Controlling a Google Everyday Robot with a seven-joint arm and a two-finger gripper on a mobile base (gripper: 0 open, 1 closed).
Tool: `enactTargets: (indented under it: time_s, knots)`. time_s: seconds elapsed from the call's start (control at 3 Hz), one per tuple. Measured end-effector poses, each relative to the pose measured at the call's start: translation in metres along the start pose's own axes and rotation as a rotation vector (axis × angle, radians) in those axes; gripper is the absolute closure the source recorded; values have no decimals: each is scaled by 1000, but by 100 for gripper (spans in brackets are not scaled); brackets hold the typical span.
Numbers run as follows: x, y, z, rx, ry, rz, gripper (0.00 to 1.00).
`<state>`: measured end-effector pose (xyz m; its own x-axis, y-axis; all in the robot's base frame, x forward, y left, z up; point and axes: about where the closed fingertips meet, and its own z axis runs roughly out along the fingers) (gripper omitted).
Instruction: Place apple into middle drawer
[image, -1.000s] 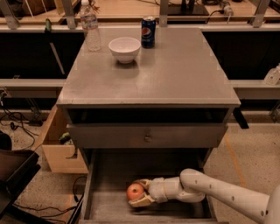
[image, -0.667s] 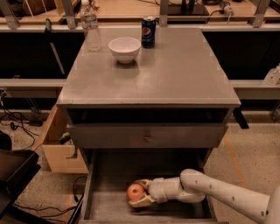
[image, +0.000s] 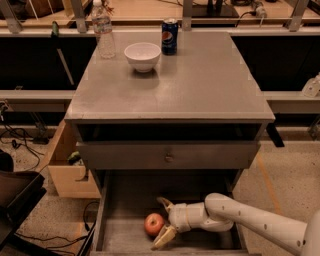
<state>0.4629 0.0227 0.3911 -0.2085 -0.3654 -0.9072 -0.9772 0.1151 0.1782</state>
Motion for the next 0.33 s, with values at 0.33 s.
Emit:
enactTargets:
  time_s: [0.33]
  knots:
    - [0,0,0,0,0,0,0]
